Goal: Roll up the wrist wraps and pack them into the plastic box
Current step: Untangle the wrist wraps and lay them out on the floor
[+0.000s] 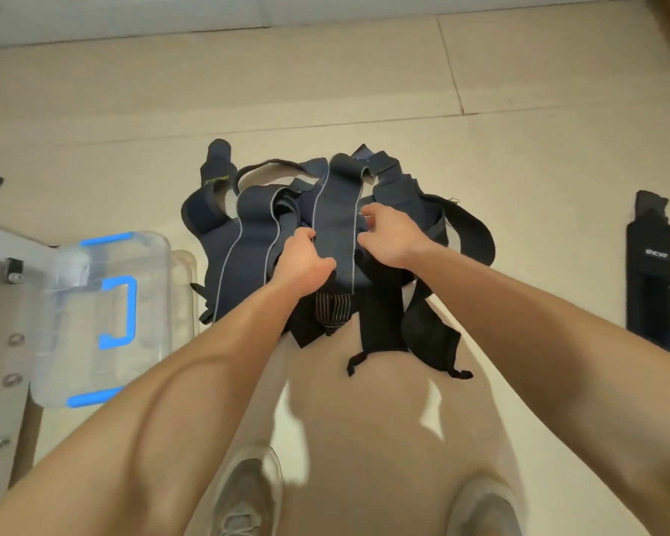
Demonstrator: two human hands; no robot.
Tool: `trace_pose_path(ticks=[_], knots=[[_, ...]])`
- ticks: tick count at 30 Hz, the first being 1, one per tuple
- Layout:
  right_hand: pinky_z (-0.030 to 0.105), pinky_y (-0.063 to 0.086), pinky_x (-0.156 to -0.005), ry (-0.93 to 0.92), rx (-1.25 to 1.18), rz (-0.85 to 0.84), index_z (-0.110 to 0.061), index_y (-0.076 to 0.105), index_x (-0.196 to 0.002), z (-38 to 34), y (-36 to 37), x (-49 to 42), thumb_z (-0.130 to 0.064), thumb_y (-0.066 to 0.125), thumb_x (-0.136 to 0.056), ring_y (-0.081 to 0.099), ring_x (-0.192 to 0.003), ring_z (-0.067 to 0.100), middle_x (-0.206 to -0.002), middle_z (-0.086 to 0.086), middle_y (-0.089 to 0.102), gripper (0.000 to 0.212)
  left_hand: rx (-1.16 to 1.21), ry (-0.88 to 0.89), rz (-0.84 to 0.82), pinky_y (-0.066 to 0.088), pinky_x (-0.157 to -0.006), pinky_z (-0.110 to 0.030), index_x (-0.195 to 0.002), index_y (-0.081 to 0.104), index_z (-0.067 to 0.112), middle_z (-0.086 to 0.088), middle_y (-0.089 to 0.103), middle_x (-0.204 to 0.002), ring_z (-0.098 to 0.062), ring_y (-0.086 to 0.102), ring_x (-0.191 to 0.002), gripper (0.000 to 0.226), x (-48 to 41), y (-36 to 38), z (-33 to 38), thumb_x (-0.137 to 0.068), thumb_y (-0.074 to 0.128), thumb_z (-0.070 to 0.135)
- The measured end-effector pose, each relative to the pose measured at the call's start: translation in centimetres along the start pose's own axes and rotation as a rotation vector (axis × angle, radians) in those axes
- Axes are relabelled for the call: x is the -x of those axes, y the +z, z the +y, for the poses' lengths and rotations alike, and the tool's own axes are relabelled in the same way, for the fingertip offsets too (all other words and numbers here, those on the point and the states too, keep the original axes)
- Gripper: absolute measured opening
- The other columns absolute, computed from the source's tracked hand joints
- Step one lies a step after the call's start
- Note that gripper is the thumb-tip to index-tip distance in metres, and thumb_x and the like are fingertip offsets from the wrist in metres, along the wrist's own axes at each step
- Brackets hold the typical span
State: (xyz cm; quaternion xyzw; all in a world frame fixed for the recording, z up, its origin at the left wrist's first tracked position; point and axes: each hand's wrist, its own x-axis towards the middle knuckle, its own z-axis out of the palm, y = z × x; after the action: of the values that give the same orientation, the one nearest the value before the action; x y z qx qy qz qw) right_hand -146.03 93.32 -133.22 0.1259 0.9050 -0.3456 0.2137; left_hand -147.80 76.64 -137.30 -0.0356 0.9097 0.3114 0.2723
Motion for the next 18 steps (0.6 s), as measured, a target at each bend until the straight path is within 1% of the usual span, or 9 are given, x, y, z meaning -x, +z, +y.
trace_pose_path(ticks=[2, 4, 6, 8, 10, 12, 15, 16, 18], knots=[[0.037, 0.047, -0.097, 0.092, -0.05, 0.01, -0.01, 0.041, -0.148, -0.5, 1.1, -2.0, -0.018, 0.057, -0.1, 0.057, -0.12, 0.028, -0.136, 0.011, 0.057, 0.051, 0.208, -0.047, -0.009, 0.039, -0.063, -0.018, -0.153, 0.031, 0.019, 0.001, 0.051, -0.133, -0.013, 0.053, -0.098, 0.075, -1.3, 0.4, -0.3, -0.091, 0.072, 0.019], [0.038, 0.049, -0.094, 0.203, -0.193, 0.004, -0.009, 0.039, -0.146, -0.6, 2.0, -3.4, -0.019, 0.059, -0.099, 0.058, -0.108, 0.024, -0.124, 0.01, 0.057, 0.053, 0.339, -0.089, 0.006, 0.044, -0.07, -0.021, -0.15, 0.036, 0.019, 0.001, 0.058, -0.124, -0.016, 0.058, -0.104, 0.069, -2.2, 0.6, -0.7, -0.09, 0.072, 0.018], [0.042, 0.054, -0.098, 0.302, -0.392, 0.032, -0.007, 0.041, -0.144, -0.5, 2.5, -4.0, -0.018, 0.064, -0.096, 0.062, -0.104, 0.024, -0.115, 0.014, 0.06, 0.055, 0.405, -0.105, 0.02, 0.046, -0.08, -0.026, -0.137, 0.053, 0.017, 0.001, 0.068, -0.113, -0.016, 0.061, -0.104, 0.05, -2.8, 0.3, -1.4, -0.09, 0.072, 0.018], [0.044, 0.055, -0.1, 0.339, -0.565, 0.058, -0.003, 0.05, -0.137, -0.4, 2.6, -4.0, -0.015, 0.067, -0.094, 0.067, -0.101, 0.025, -0.108, 0.018, 0.065, 0.047, 0.478, -0.093, -0.033, 0.047, -0.072, -0.025, -0.113, 0.072, 0.017, 0.001, 0.074, -0.093, -0.013, 0.062, -0.09, 0.022, -2.9, -0.1, -1.9, -0.091, 0.072, 0.019], [0.037, 0.057, -0.094, 0.339, -0.675, 0.02, -0.008, 0.059, -0.126, -0.6, 2.1, -3.2, -0.014, 0.07, -0.095, 0.067, -0.102, 0.02, -0.111, 0.015, 0.066, 0.034, 0.546, -0.092, -0.058, 0.047, -0.067, -0.024, -0.097, 0.078, 0.021, 0.002, 0.076, -0.086, -0.013, 0.064, -0.081, 0.008, -2.8, -0.8, -2.1, -0.091, 0.072, 0.019], [0.03, 0.057, -0.079, 0.314, -0.736, -0.008, -0.013, 0.06, -0.123, -1.0, 1.2, -2.3, -0.016, 0.073, -0.094, 0.068, -0.096, 0.018, -0.108, 0.009, 0.069, 0.032, 0.651, -0.148, -0.075, 0.048, -0.067, -0.026, -0.095, 0.076, 0.021, -0.005, 0.076, -0.094, -0.015, 0.063, -0.078, 0.006, -2.2, -1.9, -1.8, -0.092, 0.071, 0.019], [0.027, 0.054, -0.068, 0.25, -0.813, 0.004, -0.012, 0.063, -0.126, -2.6, -0.5, -0.8, -0.016, 0.073, -0.093, 0.071, -0.095, 0.019, -0.109, 0.005, 0.072, 0.035, 0.854, -0.123, -0.192, 0.036, -0.053, -0.024, -0.098, 0.065, 0.008, -0.014, 0.053, -0.084, -0.014, 0.044, -0.061, 0.012, -0.3, -4.2, -1.1, -0.096, 0.067, 0.02], [0.026, 0.054, -0.067, 0.221, -0.816, 0.01, -0.012, 0.064, -0.125, -3.4, -1.3, -0.2, -0.015, 0.073, -0.093, 0.071, -0.091, 0.018, -0.107, 0.004, 0.072, 0.033, 0.917, -0.095, -0.221, 0.032, -0.053, -0.023, -0.097, 0.065, 0.011, -0.012, 0.046, -0.081, -0.013, 0.039, -0.06, 0.01, 0.4, -5.0, -0.9, -0.098, 0.064, 0.021], [0.025, 0.055, -0.061, 0.152, -0.828, 0.014, -0.009, 0.065, -0.12, -5.3, -2.9, 1.0, -0.013, 0.071, -0.094, 0.07, -0.075, 0.014, -0.097, 0.004, 0.072, 0.027, 0.994, -0.064, -0.236, 0.033, -0.062, -0.025, -0.09, 0.076, 0.021, -0.01, 0.051, -0.087, -0.017, 0.042, -0.068, 0.018, 2.2, -6.8, -0.1, -0.1, 0.062, 0.022]])
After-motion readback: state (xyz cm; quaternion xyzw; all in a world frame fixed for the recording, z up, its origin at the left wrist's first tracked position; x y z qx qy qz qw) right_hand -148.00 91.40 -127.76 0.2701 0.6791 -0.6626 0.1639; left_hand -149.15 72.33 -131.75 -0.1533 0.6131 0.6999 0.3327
